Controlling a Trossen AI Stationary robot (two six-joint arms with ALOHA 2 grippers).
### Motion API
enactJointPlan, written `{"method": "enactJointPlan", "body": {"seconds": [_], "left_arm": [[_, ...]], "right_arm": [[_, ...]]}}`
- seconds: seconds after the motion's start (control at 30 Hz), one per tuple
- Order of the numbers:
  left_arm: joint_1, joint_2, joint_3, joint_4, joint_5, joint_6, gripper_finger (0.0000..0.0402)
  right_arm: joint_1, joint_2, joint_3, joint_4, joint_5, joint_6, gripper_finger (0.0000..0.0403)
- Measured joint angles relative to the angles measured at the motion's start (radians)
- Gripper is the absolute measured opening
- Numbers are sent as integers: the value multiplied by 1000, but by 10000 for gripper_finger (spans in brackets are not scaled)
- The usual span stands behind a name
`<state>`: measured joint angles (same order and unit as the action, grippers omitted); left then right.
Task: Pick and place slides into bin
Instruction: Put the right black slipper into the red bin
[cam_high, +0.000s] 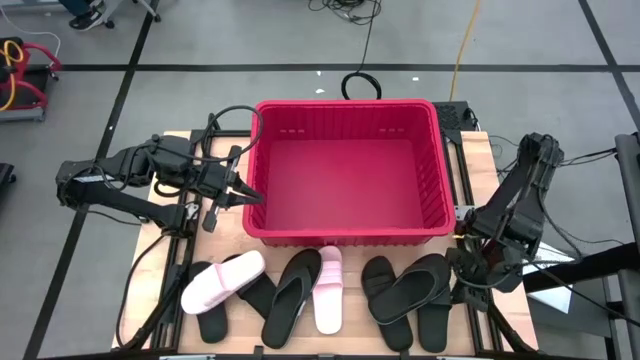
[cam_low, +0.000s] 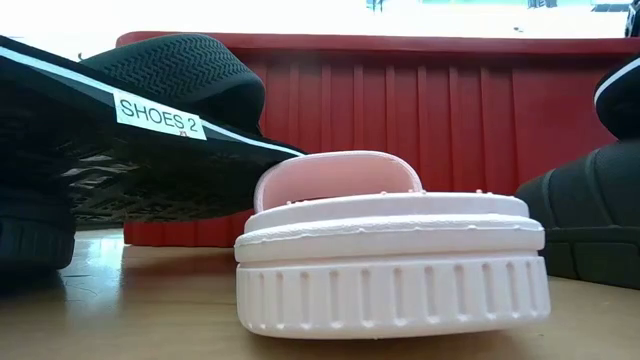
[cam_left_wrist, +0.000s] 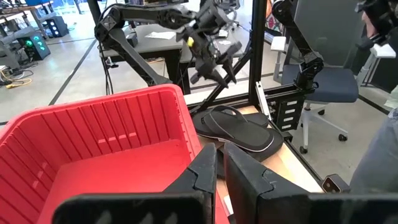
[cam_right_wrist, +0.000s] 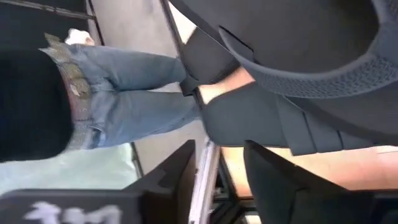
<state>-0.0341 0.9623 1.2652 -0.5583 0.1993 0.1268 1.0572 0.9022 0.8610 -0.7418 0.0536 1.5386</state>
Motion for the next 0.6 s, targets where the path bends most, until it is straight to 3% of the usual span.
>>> {"method": "enactJointPlan", "body": {"seconds": [0.2, 0.43, 0.6], "left_arm": [[0, 0, 0, 0, 0, 0, 31], [0, 0, 0, 0, 0, 0, 31], [0, 0, 0, 0, 0, 0, 31]], "right_arm": [[1, 0, -196, 283, 6, 75, 154], [3, -44, -418, 763, 167, 92, 149], [26, -94, -522, 958, 213, 103, 147]]}}
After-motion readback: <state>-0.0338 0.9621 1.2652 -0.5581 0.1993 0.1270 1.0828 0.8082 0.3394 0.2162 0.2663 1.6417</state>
